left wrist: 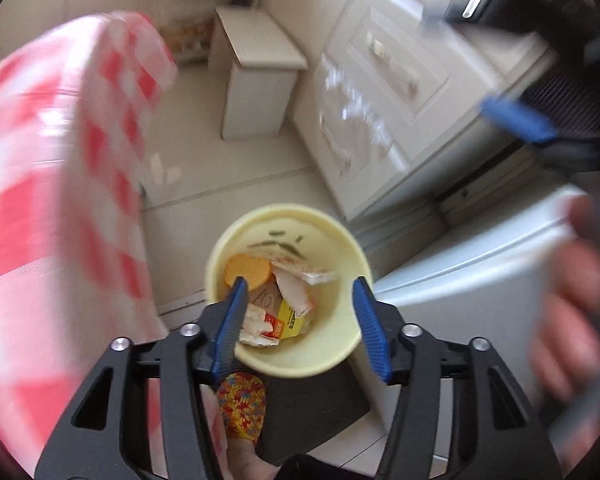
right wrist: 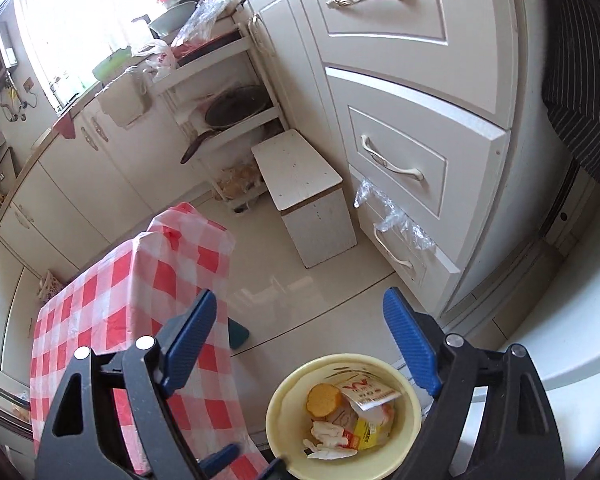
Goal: Collect trash
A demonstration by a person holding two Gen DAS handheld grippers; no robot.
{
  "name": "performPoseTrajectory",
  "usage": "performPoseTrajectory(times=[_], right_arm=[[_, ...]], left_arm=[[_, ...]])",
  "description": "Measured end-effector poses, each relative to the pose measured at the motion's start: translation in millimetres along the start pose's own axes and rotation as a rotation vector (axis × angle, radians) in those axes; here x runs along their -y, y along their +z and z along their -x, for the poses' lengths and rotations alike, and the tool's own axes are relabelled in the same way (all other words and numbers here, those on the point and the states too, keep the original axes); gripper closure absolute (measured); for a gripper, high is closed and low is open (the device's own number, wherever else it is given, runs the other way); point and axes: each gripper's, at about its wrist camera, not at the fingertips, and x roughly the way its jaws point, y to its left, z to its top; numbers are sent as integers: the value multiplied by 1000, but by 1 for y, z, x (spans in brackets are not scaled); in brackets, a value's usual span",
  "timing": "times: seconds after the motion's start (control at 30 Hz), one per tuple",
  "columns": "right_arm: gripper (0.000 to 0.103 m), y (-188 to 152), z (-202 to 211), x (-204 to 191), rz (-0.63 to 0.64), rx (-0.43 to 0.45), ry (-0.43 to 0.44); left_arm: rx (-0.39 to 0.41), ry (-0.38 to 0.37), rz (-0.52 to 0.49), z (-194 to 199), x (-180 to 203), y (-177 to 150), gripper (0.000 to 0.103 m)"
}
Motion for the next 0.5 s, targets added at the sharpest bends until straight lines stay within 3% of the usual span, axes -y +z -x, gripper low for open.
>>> performPoseTrajectory(times=[0.1, 0.17, 0.3, 0.5], right_arm=[[18, -5, 6, -24, 68, 15, 9], [17, -12, 14, -51, 154, 33, 16], [12, -30, 41, -101, 276, 83, 43], [9, -79, 101, -164, 303, 167, 192]], left_arm=[[128, 44, 27, 75, -28, -30, 27], [192, 84, 58, 118, -50, -54, 23], [277, 197, 124, 192, -100, -107, 20], [351, 320, 208, 274, -156, -168, 15]])
